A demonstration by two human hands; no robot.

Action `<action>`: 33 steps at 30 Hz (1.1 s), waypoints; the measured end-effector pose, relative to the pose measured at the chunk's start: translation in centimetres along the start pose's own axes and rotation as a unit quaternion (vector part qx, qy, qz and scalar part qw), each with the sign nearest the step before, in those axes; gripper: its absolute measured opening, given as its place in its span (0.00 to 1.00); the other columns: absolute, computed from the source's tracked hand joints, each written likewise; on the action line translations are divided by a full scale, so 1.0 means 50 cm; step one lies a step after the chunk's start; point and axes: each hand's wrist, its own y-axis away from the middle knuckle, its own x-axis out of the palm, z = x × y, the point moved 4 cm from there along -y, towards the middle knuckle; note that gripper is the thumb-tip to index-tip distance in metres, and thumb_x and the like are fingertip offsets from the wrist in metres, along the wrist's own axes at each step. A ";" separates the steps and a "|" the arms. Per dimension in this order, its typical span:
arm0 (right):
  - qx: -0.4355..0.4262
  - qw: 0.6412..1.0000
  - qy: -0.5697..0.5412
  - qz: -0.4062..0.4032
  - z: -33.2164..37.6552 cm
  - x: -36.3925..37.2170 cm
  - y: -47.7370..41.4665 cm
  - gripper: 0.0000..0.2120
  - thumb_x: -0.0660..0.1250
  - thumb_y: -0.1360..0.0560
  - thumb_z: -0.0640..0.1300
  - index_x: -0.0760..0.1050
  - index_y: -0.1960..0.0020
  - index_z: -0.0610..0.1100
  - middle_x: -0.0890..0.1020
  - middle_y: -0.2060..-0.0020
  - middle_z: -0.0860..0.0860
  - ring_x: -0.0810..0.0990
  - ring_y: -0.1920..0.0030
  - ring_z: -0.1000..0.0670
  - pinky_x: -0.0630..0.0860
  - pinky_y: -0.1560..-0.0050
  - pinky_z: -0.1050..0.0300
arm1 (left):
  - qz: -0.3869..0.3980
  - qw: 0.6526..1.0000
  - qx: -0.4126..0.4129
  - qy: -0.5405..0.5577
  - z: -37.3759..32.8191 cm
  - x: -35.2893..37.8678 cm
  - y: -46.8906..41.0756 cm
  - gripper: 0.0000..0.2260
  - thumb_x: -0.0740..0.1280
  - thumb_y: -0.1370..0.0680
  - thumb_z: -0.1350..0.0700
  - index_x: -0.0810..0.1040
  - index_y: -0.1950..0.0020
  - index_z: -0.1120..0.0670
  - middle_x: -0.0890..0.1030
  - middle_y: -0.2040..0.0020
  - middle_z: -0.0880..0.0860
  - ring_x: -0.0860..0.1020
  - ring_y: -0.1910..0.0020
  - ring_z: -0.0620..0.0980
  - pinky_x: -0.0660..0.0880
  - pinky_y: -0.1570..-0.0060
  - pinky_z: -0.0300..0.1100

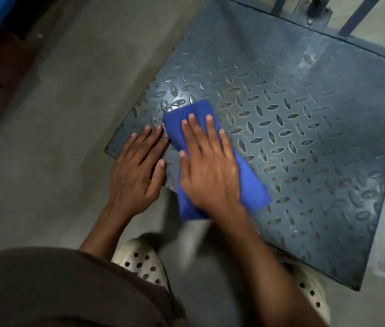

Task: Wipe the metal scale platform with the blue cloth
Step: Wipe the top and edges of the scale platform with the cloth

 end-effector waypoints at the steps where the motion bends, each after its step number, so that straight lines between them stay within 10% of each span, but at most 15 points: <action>1: -0.016 1.000 0.008 -0.005 -0.027 -0.003 -0.038 0.29 0.53 0.14 0.52 0.58 0.14 0.46 0.59 0.14 0.50 0.52 0.14 0.44 0.54 0.16 0.40 | 0.001 1.000 -0.002 0.002 0.009 -0.005 0.001 0.22 0.55 0.12 0.53 0.71 0.19 0.59 0.68 0.17 0.57 0.63 0.15 0.56 0.63 0.19 0.60; 7: 0.120 0.992 0.027 -0.033 -0.164 -0.035 -0.127 0.31 0.46 0.14 0.55 0.54 0.13 0.45 0.56 0.14 0.49 0.51 0.13 0.42 0.53 0.15 0.37 | -0.012 0.999 -0.046 0.005 -0.002 -0.010 0.012 0.23 0.55 0.11 0.53 0.69 0.18 0.58 0.68 0.16 0.56 0.63 0.15 0.56 0.61 0.19 0.61; 15: -0.075 0.997 -0.003 0.011 0.003 -0.004 -0.013 0.28 0.53 0.14 0.52 0.60 0.15 0.46 0.60 0.15 0.50 0.53 0.14 0.44 0.55 0.16 0.39 | -0.051 0.994 -0.098 0.019 -0.022 0.004 0.063 0.23 0.55 0.12 0.54 0.68 0.18 0.62 0.66 0.16 0.58 0.61 0.15 0.58 0.58 0.17 0.62; 22: 0.049 0.998 0.037 -0.009 -0.091 -0.025 -0.160 0.30 0.48 0.13 0.54 0.54 0.13 0.45 0.56 0.14 0.48 0.51 0.14 0.41 0.54 0.16 0.37 | -0.077 0.988 -0.134 0.029 -0.048 0.013 0.090 0.23 0.55 0.12 0.54 0.67 0.18 0.63 0.66 0.16 0.60 0.61 0.15 0.61 0.58 0.17 0.65; 28: -0.196 0.979 0.023 0.045 0.012 -0.009 -0.022 0.29 0.52 0.13 0.54 0.58 0.14 0.47 0.60 0.15 0.51 0.52 0.14 0.46 0.54 0.15 0.43 | -0.084 0.993 -0.083 0.010 -0.019 0.007 0.094 0.21 0.56 0.12 0.57 0.72 0.21 0.64 0.70 0.19 0.60 0.64 0.16 0.60 0.62 0.18 0.62; 33: -0.031 0.999 0.028 0.014 -0.118 -0.032 -0.180 0.30 0.49 0.13 0.55 0.56 0.14 0.45 0.59 0.14 0.49 0.54 0.14 0.43 0.56 0.16 0.39 | -0.098 0.991 -0.087 0.032 -0.023 0.005 0.090 0.22 0.58 0.13 0.60 0.70 0.20 0.63 0.69 0.18 0.59 0.64 0.16 0.60 0.58 0.16 0.59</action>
